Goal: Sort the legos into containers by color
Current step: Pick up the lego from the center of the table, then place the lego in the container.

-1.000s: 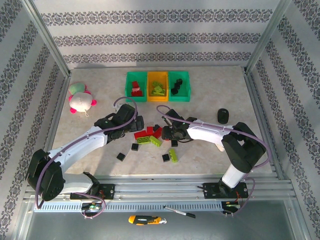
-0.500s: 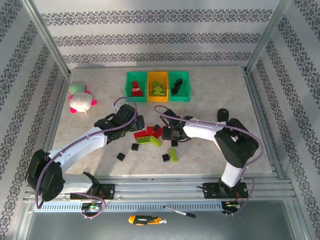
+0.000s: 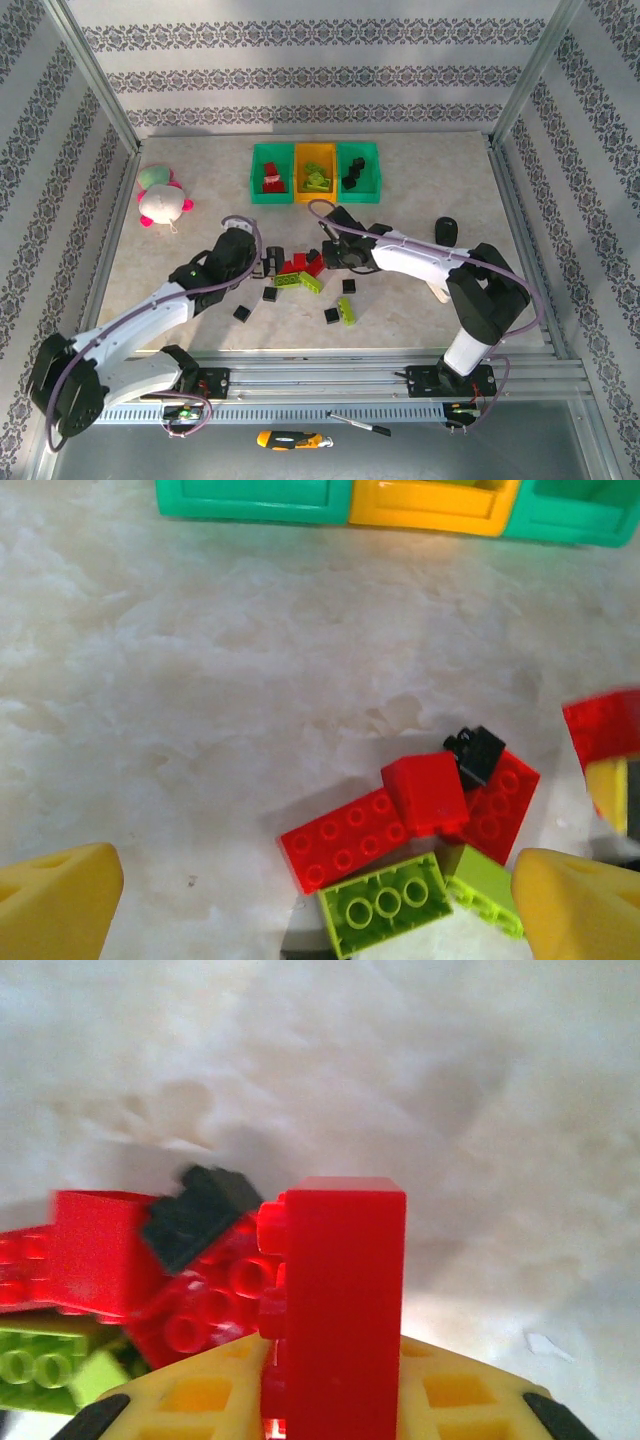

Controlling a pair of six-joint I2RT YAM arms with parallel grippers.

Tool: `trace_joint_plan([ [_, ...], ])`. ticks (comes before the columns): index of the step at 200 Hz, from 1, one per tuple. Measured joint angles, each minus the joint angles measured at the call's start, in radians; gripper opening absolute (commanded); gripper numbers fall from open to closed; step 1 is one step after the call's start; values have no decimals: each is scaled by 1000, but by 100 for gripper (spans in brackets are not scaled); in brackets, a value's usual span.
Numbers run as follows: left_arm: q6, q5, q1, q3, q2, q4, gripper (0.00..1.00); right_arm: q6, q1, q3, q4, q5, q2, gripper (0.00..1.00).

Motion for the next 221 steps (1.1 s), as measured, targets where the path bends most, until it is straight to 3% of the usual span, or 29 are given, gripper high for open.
trace_joint_plan([
  [46,107,32,0,-56,-153,7,99,-100,10,232,3,-7,74,25],
  [112,121,40,-1,-108,-199,20,99,-225,7,698,6,32,449,24],
  [172,53,12,-1,-130,-218,22,99,-284,-21,1100,-32,62,718,25],
  [204,13,-2,-1,-130,-222,13,99,-308,-46,1295,-63,58,849,28],
  [221,-7,-3,-1,-131,-222,3,99,-323,-56,1364,-85,58,896,38],
])
